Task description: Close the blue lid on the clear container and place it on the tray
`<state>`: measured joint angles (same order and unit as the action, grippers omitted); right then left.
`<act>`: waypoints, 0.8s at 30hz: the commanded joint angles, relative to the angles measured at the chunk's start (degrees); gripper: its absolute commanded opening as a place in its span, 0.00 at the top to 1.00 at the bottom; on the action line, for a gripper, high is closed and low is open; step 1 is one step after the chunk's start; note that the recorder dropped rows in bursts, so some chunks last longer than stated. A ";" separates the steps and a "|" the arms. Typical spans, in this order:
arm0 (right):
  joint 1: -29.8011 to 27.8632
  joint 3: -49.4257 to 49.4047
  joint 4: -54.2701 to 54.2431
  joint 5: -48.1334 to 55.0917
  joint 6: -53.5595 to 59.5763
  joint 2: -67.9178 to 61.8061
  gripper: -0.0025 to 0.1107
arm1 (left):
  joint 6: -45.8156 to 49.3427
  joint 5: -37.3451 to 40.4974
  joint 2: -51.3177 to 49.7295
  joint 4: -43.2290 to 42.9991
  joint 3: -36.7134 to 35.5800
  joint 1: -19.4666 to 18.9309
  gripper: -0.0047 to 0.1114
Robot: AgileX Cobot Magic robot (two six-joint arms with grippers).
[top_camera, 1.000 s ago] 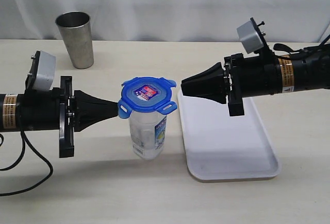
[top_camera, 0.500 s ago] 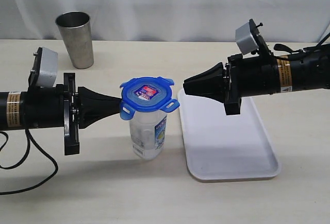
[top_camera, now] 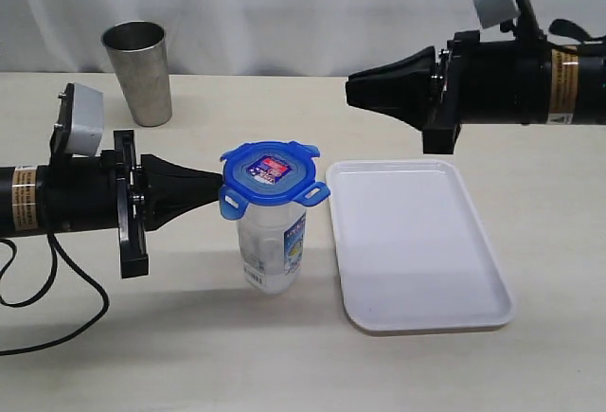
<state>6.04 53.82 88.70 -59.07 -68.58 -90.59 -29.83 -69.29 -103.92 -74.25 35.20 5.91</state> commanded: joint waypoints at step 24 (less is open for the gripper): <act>21.88 5.46 11.25 28.54 -21.00 -5.67 0.94 | -0.16 3.36 0.41 1.91 0.35 0.17 0.96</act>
<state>27.73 59.01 99.69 -30.25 -89.46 -95.54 -29.83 -66.12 -103.92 -73.12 35.20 5.91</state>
